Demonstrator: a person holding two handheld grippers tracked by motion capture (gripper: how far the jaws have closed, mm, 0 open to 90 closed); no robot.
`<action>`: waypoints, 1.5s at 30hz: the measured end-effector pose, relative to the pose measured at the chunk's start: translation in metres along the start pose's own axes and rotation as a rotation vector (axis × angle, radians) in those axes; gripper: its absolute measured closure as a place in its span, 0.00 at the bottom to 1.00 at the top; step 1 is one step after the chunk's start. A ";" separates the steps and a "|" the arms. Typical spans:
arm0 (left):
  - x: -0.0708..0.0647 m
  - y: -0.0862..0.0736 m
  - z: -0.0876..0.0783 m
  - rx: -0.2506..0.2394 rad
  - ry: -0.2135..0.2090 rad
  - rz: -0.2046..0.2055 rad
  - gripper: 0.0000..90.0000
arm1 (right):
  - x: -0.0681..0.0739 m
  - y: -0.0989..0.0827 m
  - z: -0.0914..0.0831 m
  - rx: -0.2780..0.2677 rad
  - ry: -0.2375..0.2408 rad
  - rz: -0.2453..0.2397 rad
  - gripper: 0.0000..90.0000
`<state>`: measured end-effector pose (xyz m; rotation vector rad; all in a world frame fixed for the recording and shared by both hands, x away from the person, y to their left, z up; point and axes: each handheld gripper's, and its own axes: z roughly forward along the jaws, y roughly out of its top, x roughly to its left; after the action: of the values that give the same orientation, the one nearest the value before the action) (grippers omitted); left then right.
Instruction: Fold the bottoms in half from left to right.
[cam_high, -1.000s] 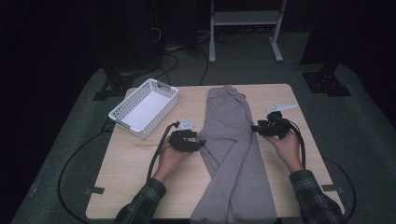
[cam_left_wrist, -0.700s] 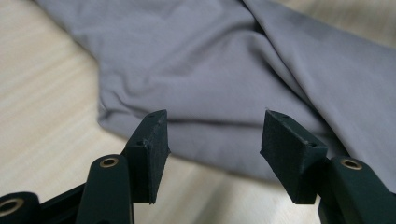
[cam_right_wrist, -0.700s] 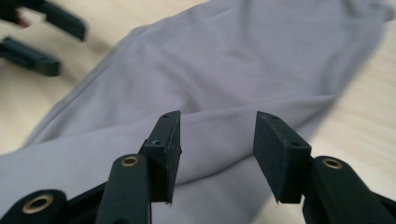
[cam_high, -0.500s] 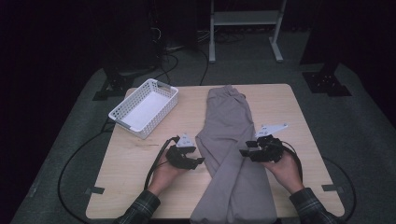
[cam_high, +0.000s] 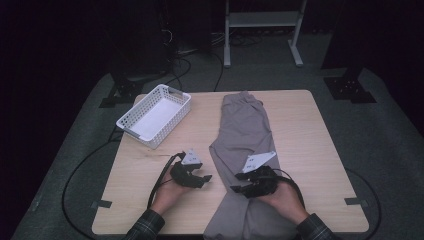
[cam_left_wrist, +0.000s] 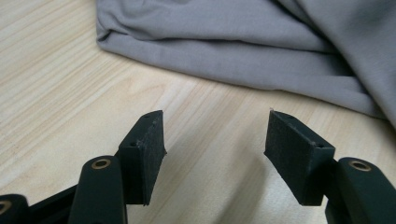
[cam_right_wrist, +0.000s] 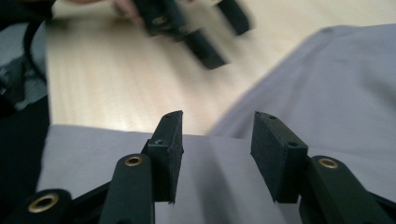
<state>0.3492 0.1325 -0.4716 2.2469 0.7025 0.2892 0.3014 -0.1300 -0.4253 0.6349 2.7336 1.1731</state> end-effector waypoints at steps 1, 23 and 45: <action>0.000 -0.001 0.001 -0.001 0.002 0.003 0.41 | 0.004 0.001 0.004 0.008 0.012 -0.015 0.60; 0.001 -0.007 0.006 -0.046 0.013 0.030 0.38 | 0.031 -0.006 0.052 0.145 0.018 -0.124 0.85; 0.000 -0.007 0.007 -0.049 0.012 0.025 0.37 | 0.024 -0.005 0.002 -0.033 -0.009 -0.038 0.99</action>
<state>0.3493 0.1325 -0.4817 2.2104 0.6668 0.3285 0.2788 -0.1217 -0.4286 0.5797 2.7002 1.2018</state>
